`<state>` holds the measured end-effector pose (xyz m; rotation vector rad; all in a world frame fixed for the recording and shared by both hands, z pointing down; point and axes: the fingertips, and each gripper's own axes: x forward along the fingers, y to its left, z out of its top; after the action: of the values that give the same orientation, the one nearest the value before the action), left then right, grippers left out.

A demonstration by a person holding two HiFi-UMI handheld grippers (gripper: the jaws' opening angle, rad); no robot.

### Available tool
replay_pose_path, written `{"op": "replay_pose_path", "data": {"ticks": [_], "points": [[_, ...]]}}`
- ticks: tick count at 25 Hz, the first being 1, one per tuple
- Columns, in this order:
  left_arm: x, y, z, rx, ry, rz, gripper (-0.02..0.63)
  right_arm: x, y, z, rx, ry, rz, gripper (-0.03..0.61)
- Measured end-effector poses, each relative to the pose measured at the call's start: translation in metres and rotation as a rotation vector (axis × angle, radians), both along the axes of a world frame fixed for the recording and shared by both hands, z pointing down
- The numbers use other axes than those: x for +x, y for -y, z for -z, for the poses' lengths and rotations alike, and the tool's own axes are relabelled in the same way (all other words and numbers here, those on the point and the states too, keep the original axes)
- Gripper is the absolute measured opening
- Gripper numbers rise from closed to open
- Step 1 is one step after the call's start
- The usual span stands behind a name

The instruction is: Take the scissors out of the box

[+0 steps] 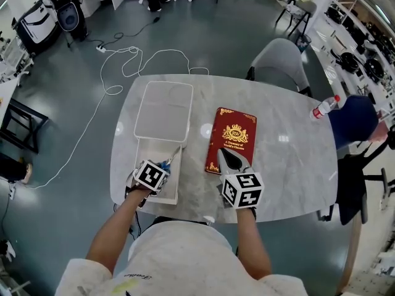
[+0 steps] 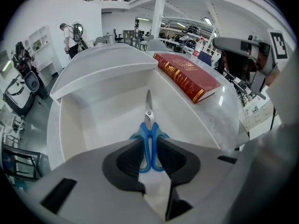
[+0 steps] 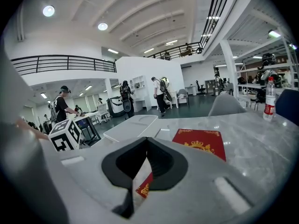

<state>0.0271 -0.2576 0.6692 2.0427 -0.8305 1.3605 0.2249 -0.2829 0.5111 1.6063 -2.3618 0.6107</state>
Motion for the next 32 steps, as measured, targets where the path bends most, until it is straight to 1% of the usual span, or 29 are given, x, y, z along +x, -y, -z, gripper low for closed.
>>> {"op": "replay_pose_path", "data": {"ticks": [9,15,26,32], "points": [[-0.005,-0.003,0.006,0.009,-0.014,0.003,0.081,-0.004,-0.014,0.008,0.010,-0.004,-0.021,0.005],[-0.010,-0.006,0.019,0.039,-0.039,0.013,0.081,-0.006,-0.025,0.008,0.010,-0.001,-0.036,0.005],[-0.032,-0.019,0.046,0.102,-0.066,0.031,0.081,-0.031,-0.034,0.016,0.025,-0.003,-0.002,0.005],[-0.047,-0.023,0.061,0.137,-0.099,0.066,0.081,-0.046,-0.032,0.020,0.037,-0.002,0.024,0.005]]}}
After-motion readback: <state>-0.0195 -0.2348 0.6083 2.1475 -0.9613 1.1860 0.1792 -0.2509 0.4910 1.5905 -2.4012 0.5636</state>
